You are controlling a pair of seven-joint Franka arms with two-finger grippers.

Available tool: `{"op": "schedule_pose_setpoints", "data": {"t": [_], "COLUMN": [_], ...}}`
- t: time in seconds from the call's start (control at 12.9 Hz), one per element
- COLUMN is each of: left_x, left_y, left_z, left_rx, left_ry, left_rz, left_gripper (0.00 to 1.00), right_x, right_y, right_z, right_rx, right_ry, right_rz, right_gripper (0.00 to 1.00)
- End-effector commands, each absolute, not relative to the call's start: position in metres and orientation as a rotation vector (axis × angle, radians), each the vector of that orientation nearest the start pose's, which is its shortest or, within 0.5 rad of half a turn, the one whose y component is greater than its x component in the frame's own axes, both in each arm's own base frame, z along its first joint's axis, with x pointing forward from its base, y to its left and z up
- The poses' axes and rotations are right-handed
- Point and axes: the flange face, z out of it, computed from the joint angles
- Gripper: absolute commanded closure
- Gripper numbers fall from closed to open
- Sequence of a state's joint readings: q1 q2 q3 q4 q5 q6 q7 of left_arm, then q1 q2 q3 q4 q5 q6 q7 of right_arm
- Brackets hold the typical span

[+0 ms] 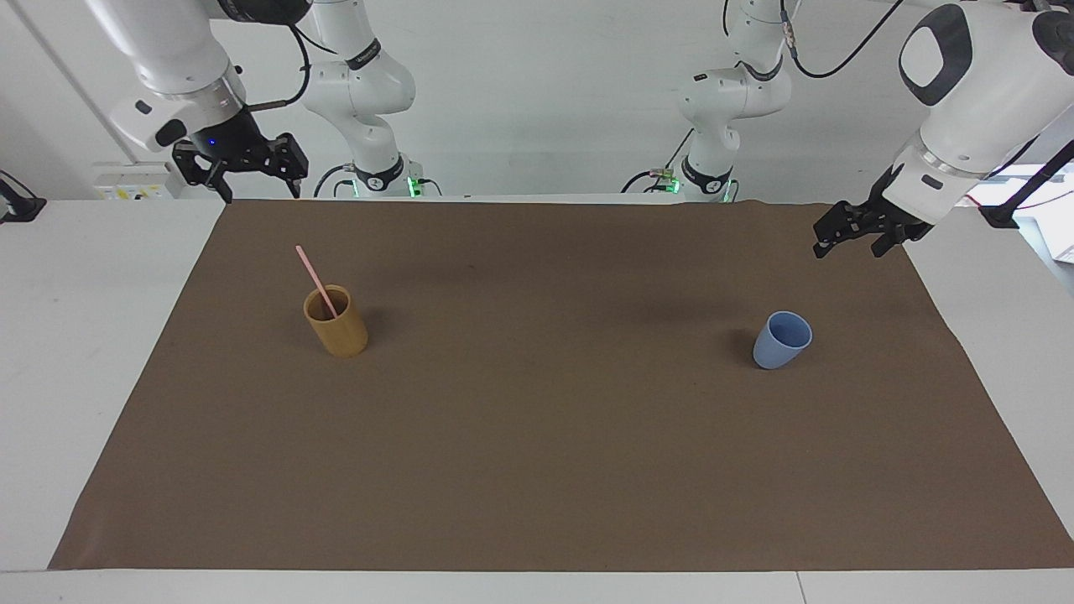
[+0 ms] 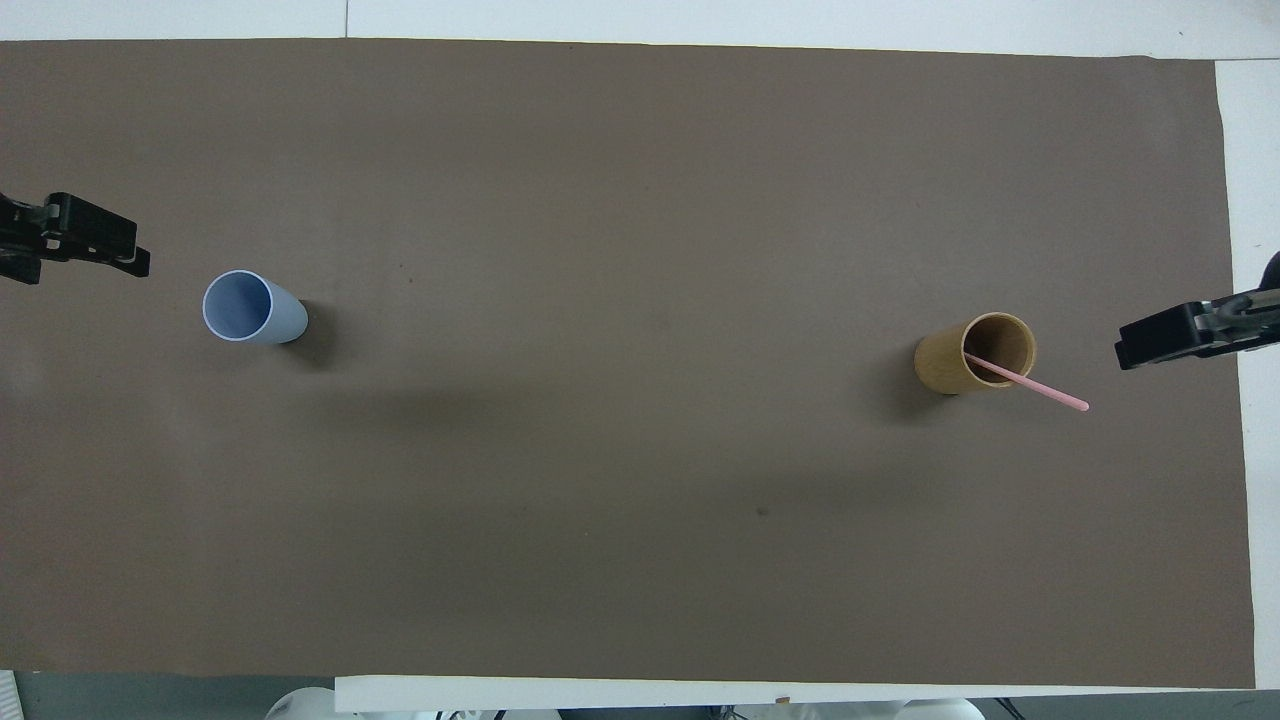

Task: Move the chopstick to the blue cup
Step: 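Reach the right gripper to the pink stick in the tan cup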

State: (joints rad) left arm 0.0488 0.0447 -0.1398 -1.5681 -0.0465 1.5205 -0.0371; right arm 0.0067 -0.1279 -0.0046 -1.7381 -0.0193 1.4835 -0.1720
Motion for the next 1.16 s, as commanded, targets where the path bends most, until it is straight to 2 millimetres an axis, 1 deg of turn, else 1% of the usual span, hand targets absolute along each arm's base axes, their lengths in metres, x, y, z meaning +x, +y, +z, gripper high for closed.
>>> {"op": "schedule_pose_setpoints", "data": {"t": [0.0, 0.23, 0.31, 0.39, 0.54, 0.7, 0.85, 1.01, 1.08], "left_x": [0.555, 0.555, 0.555, 0.555, 0.555, 0.555, 0.555, 0.555, 0.555], "left_y": [-0.051, -0.051, -0.051, -0.051, -0.051, -0.051, -0.051, -0.051, -0.051], "left_z": [0.599, 0.599, 0.599, 0.599, 0.599, 0.599, 0.599, 0.599, 0.599], "left_rx": [-3.180, -3.180, -3.180, -3.180, -3.180, -3.180, -3.180, -3.180, -3.180], "left_ry": [0.106, 0.104, 0.104, 0.104, 0.104, 0.106, 0.104, 0.106, 0.104], "left_rz": [0.164, 0.165, 0.165, 0.165, 0.165, 0.164, 0.165, 0.164, 0.165], "left_gripper": [0.00, 0.00, 0.00, 0.00, 0.00, 0.00, 0.00, 0.00, 0.00], "right_x": [0.492, 0.491, 0.491, 0.489, 0.489, 0.492, 0.493, 0.491, 0.489], "right_y": [-0.007, -0.005, -0.004, -0.003, -0.003, -0.004, -0.006, -0.009, -0.014], "right_z": [0.551, 0.507, 0.490, 0.476, 0.455, 0.441, 0.435, 0.431, 0.429], "right_rx": [-3.077, -3.070, -3.068, -3.064, -3.047, -3.039, -3.040, -3.027, -3.025], "right_ry": [-0.428, -0.451, -0.466, -0.499, -0.568, -0.571, -0.569, -0.609, -0.604], "right_rz": [0.198, 0.219, 0.212, 0.200, 0.210, 0.245, 0.240, 0.250, 0.256], "right_gripper": [0.01, 0.01, 0.01, 0.01, 0.01, 0.01, 0.05, 0.16, 0.21]}}
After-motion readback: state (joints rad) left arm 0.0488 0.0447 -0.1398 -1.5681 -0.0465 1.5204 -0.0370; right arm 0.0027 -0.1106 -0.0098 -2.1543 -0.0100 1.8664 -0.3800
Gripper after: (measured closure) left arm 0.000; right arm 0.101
